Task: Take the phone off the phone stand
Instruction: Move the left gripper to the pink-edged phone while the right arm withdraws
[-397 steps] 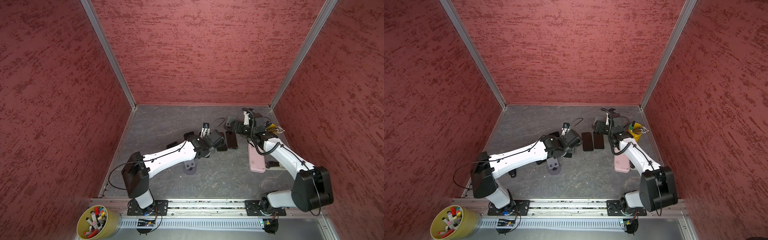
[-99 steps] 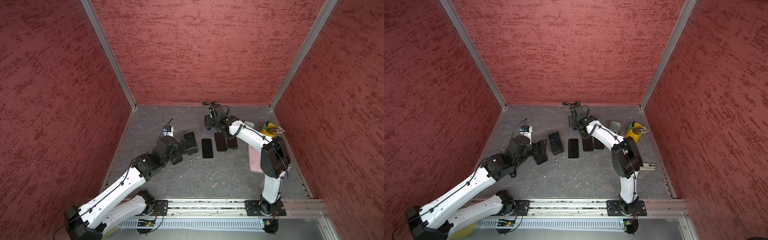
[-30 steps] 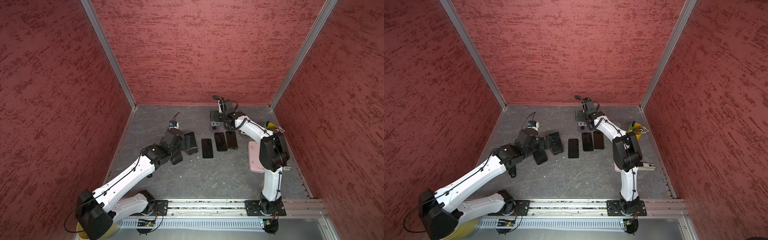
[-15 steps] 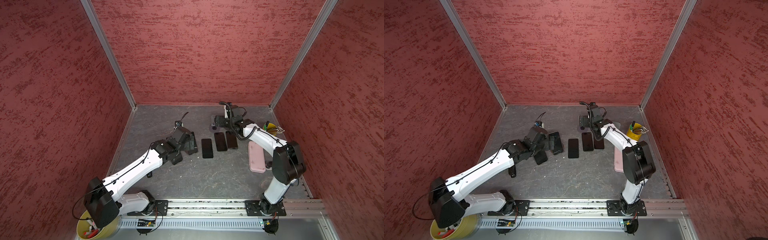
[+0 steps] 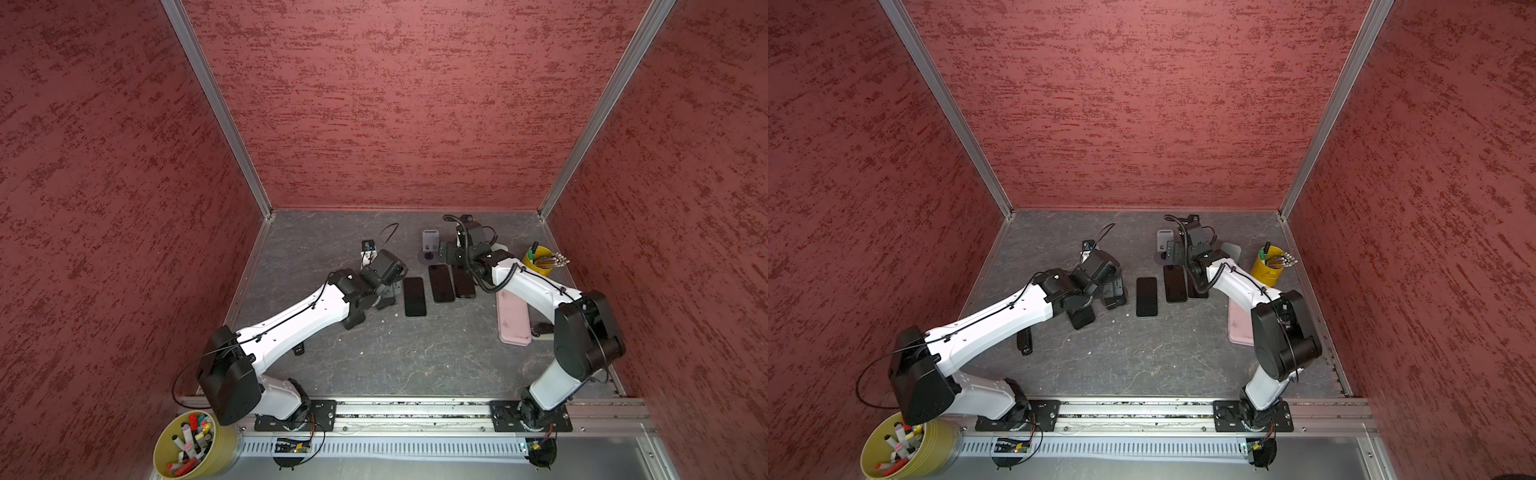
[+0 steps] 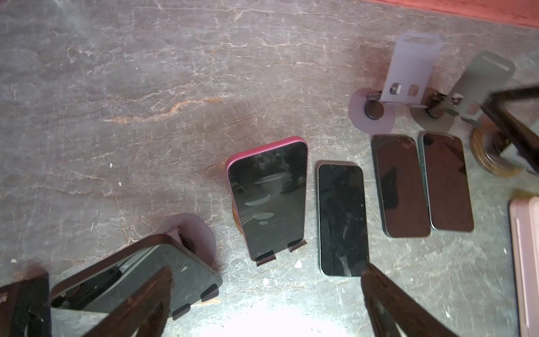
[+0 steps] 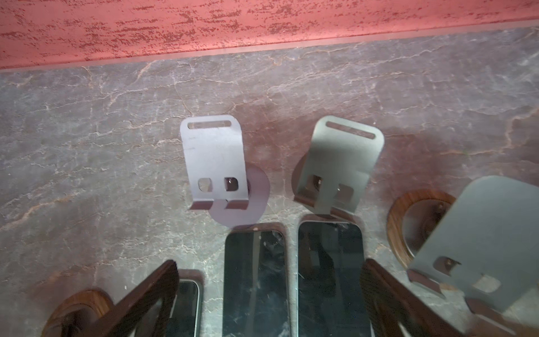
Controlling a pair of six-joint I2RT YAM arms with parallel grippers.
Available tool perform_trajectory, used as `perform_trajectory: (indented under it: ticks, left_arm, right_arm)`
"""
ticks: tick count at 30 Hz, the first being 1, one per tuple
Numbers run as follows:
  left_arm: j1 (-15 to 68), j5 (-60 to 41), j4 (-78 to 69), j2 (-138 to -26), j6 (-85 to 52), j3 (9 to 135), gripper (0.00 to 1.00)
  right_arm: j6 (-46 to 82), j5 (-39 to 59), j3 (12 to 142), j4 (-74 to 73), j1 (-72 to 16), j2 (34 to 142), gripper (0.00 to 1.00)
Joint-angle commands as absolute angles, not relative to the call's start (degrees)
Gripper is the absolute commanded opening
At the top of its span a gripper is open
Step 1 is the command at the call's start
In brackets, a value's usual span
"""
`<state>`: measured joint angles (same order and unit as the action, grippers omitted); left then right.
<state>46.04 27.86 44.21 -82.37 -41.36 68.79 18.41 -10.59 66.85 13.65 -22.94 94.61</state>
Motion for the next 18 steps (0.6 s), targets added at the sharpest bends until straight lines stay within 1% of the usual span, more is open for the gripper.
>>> perform_trajectory:
  ticks: [1, 12, 18]
  left_arm:
    - [47.8, 33.3, 46.3, -84.6, -48.3, 70.8, 0.99]
    - [49.4, 38.9, 47.4, -93.8, -54.7, 76.8, 0.99]
    - [48.8, 39.3, 47.9, -96.6, -56.6, 77.7, 1.00]
  right_arm:
    - [17.6, -12.4, 64.8, 10.6, -22.0, 91.1, 0.99]
    - [17.4, -11.7, 56.3, 9.3, -20.4, 83.8, 0.99]
    - [17.1, -12.0, 52.9, 8.9, -19.9, 80.6, 0.99]
